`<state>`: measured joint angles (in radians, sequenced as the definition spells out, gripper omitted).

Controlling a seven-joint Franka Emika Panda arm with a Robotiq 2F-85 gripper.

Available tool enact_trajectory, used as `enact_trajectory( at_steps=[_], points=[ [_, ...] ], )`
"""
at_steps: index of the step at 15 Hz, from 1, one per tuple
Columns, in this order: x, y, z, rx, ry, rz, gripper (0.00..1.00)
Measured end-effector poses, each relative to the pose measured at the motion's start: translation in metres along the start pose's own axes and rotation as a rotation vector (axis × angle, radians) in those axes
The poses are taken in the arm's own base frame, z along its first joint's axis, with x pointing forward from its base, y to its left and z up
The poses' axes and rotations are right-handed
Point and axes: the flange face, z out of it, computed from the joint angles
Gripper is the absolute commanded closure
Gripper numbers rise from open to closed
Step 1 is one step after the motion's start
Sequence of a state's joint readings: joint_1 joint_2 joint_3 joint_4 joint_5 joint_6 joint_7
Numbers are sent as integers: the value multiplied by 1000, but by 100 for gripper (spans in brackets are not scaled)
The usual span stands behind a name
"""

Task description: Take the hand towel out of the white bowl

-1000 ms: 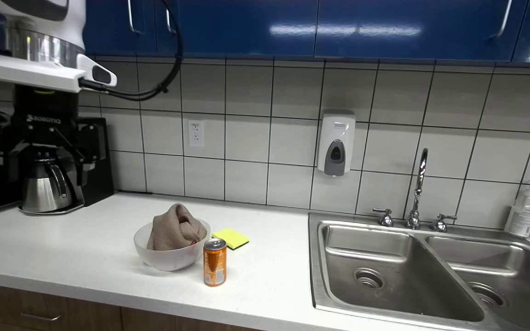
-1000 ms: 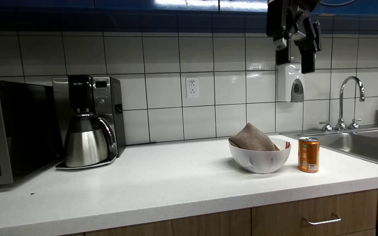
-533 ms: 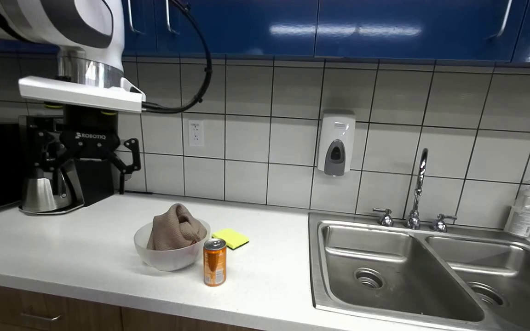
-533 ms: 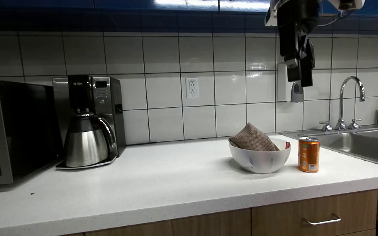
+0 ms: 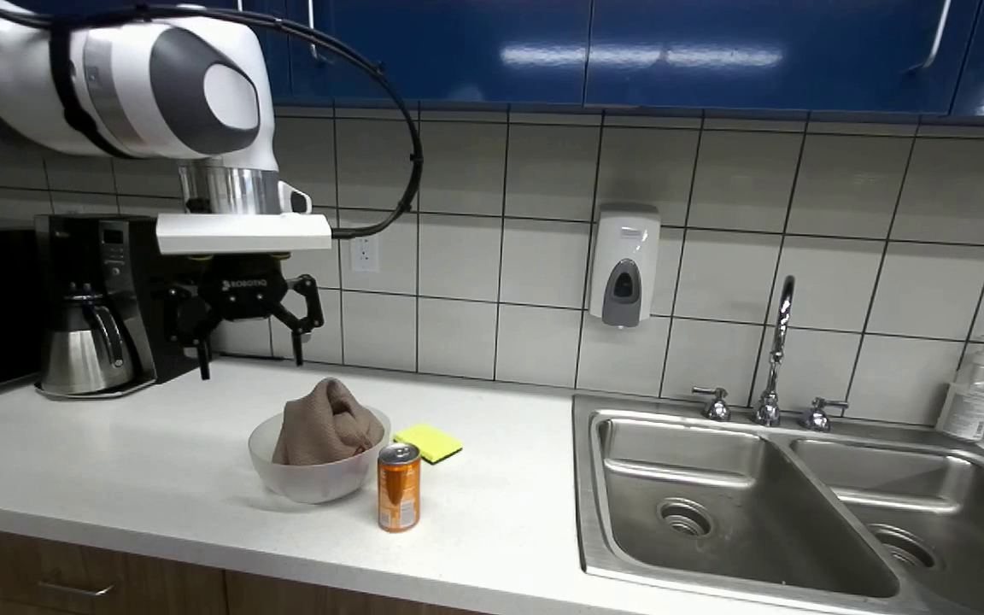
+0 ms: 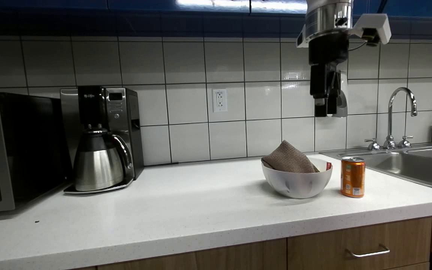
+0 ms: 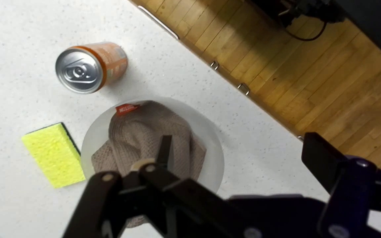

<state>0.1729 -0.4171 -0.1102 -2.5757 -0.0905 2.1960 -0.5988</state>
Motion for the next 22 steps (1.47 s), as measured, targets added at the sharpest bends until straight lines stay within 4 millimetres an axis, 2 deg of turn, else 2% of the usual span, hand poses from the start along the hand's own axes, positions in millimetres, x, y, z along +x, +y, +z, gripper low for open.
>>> enact_trajectory(
  at_steps=[7,14,22],
  points=[
    [16,37,46,-71,101,38,0],
    [39,57,87,-75,178,59,0],
    [63,71,121,-20,176,48,0]
  ],
)
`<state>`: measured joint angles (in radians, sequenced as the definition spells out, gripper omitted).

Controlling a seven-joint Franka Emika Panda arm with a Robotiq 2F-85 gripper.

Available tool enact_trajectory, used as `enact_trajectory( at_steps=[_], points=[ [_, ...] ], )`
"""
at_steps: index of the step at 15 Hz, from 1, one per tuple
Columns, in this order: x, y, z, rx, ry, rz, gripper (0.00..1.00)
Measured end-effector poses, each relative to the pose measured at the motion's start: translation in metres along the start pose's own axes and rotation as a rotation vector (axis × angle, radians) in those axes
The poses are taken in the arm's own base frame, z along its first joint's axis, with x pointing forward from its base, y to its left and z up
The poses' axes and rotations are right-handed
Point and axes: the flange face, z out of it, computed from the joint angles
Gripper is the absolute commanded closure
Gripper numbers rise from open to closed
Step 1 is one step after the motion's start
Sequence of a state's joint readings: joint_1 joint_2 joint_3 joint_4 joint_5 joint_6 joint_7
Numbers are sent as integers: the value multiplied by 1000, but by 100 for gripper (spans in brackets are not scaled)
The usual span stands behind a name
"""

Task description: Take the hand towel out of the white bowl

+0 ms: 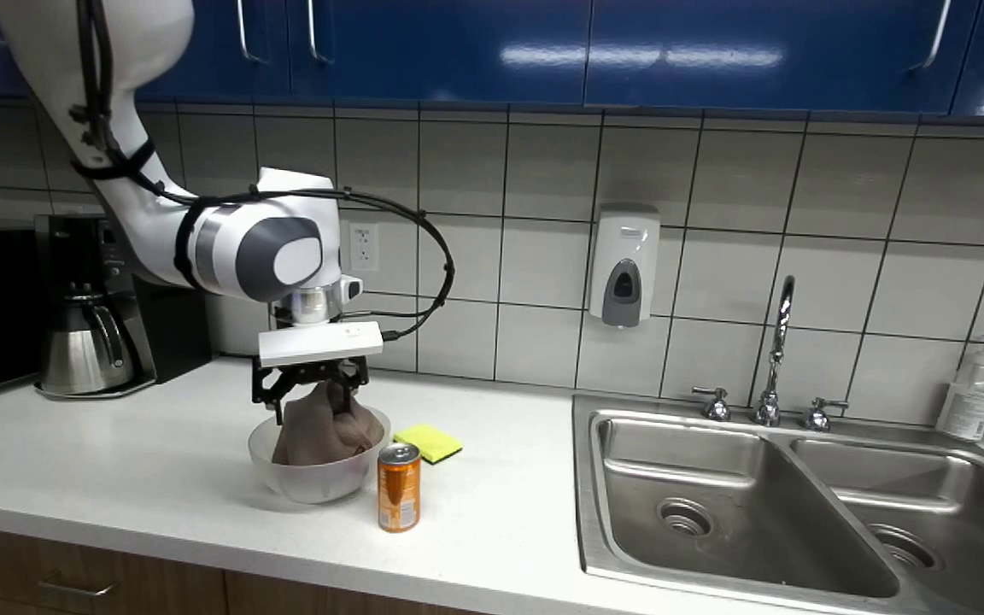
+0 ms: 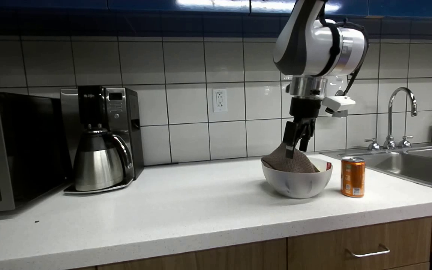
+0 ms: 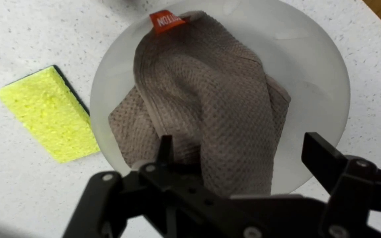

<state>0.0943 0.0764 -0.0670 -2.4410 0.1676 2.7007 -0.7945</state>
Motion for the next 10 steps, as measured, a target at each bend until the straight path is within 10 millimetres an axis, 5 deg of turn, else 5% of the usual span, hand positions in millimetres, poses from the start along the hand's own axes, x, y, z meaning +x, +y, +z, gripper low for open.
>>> enact_trajectory(
  at_steps=[5,6,7,10],
  points=[
    [4,6,17,20,-11,-2,0],
    [4,6,20,24,-14,-1,25],
    [4,7,22,27,-16,-1,26],
    [4,7,29,36,-23,-2,51]
  ],
)
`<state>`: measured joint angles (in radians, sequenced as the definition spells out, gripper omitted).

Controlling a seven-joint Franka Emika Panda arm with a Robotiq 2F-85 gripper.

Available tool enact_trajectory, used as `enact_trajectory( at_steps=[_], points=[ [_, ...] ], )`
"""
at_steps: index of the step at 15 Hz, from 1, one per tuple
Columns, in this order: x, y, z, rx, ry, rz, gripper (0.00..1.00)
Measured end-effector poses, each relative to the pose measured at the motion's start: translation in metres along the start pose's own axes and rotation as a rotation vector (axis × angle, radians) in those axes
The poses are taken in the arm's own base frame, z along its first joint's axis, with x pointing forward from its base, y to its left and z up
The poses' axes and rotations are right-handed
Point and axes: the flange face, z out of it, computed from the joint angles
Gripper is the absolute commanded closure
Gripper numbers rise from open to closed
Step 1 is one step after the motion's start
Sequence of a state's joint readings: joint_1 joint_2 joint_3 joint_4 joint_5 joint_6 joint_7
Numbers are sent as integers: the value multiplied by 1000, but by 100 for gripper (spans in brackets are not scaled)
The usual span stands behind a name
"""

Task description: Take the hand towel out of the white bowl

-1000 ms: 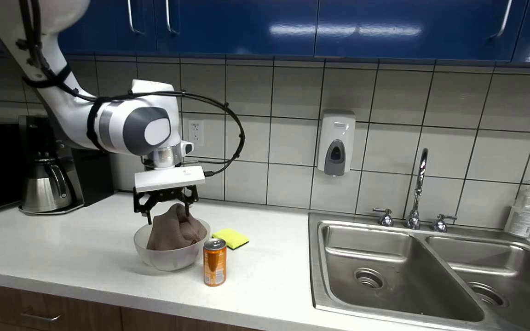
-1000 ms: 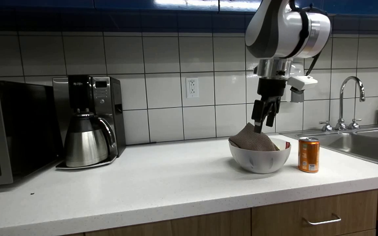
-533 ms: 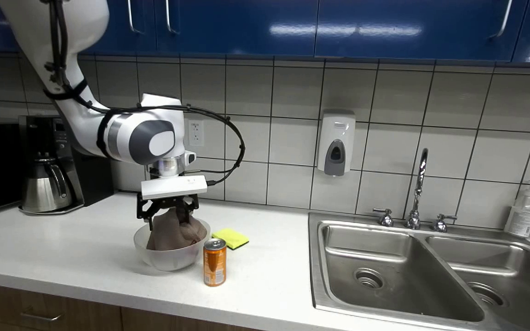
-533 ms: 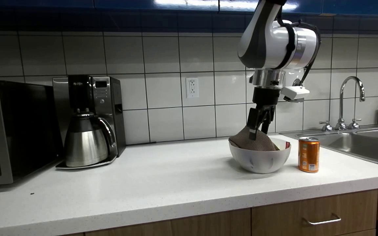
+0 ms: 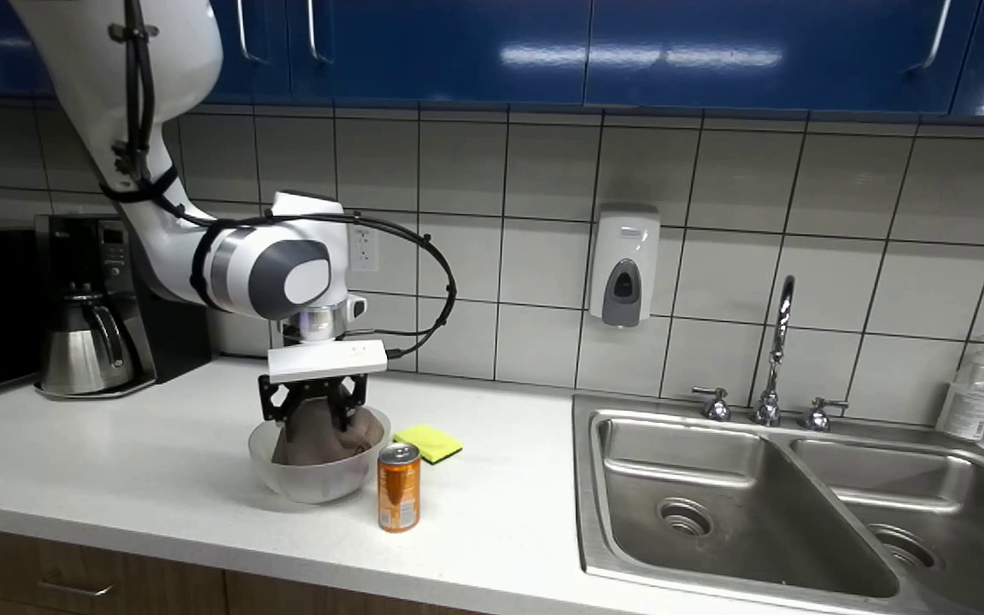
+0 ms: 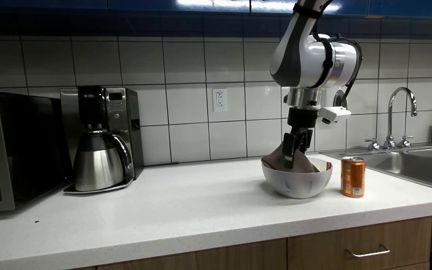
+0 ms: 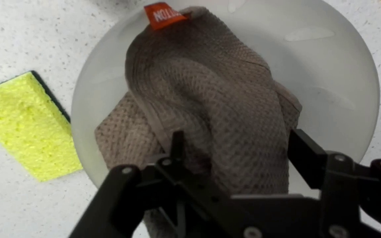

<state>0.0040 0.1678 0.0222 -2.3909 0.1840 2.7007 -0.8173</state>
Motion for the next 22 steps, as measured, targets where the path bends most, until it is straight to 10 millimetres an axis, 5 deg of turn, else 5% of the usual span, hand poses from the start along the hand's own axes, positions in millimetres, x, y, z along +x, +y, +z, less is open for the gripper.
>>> enact_trajectory(
  at_steps=[6,14,22],
  points=[
    [-2,1,2,21,17,8,98],
    [-4,8,-13,20,59,37,99],
    [-5,-3,-68,-43,129,17,99]
  ],
)
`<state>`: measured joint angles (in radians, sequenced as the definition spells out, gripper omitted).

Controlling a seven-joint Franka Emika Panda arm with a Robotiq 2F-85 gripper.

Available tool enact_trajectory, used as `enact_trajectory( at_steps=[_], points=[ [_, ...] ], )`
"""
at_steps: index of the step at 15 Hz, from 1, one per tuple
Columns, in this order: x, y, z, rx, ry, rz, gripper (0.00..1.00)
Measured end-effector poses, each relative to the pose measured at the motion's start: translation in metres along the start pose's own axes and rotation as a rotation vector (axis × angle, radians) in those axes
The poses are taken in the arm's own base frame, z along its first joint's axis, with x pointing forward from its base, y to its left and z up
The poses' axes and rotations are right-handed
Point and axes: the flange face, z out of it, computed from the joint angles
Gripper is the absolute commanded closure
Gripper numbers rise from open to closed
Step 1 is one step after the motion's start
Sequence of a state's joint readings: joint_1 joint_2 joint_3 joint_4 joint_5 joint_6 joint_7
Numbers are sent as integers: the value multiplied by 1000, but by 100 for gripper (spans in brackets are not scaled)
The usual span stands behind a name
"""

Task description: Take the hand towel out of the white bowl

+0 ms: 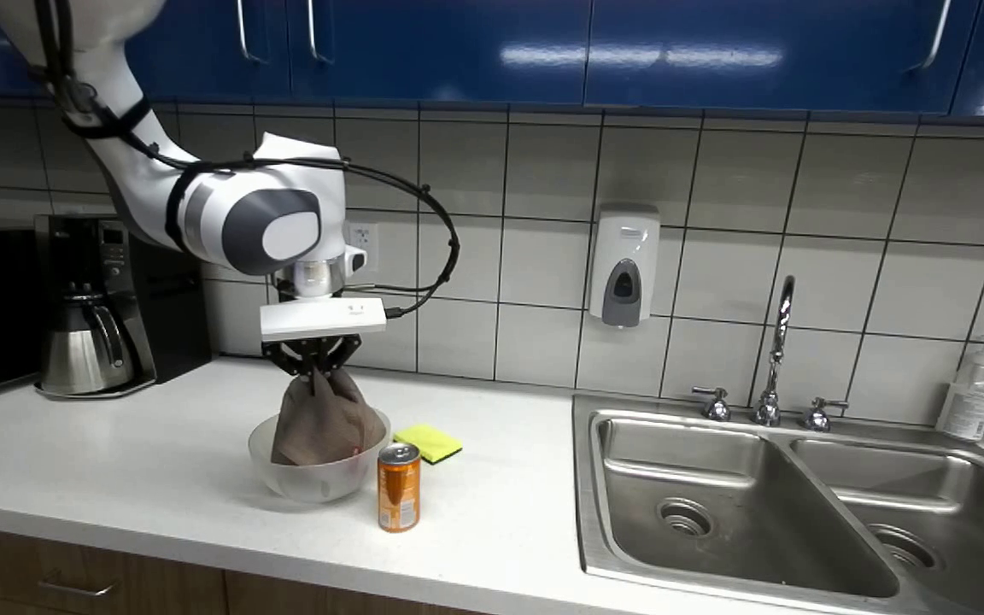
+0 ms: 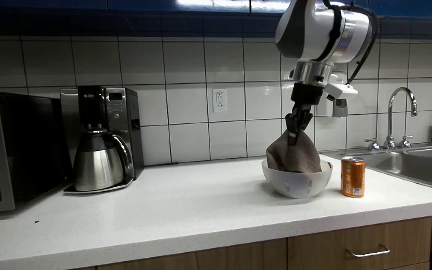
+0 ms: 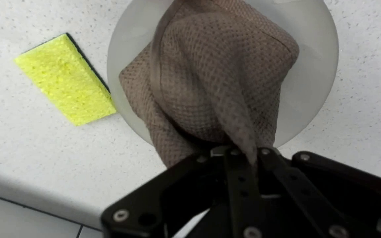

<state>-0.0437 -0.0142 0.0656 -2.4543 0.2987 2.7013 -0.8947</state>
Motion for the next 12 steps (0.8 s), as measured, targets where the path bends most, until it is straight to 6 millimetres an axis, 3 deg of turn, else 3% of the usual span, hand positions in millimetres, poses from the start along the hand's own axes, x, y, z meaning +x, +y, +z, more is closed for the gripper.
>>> enact_trajectory(
  at_steps=[12],
  points=[
    [7,-27,-102,-148,164,-75,99]
  ],
)
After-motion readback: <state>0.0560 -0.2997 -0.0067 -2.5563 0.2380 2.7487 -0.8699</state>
